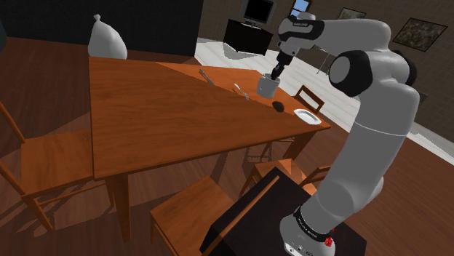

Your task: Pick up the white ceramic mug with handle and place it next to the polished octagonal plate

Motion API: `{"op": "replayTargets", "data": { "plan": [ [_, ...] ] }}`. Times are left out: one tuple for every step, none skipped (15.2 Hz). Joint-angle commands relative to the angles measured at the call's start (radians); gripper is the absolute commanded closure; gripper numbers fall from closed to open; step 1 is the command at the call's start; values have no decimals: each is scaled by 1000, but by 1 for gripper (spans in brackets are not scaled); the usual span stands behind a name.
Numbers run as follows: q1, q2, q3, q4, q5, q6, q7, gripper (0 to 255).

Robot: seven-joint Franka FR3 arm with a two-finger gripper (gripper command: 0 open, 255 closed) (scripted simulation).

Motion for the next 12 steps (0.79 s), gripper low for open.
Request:
{"op": "replayTargets", "data": {
  "plan": [
    [-26,-12,-14,-22,1,6,-44,255],
    [-39,-16,-21,-27,2,6,-65,255],
    [-53,-18,-28,-31,3,6,-86,255],
    [-67,-20,-35,-33,5,5,-108,255],
    [-81,-20,-42,-34,7,3,-129,255],
    [-96,-19,-49,-34,9,1,-151,255],
    [-111,-18,-56,-33,12,-1,-173,255],
    [-127,-15,-63,-30,16,-4,-195,255],
    [-143,-11,-70,-25,19,-7,-218,255],
    [-159,-6,-76,-19,24,-11,-240,255],
    [-176,0,-83,-12,28,-15,-263,255],
    [-194,7,-89,-3,34,-20,-285,255]
  ]
}}
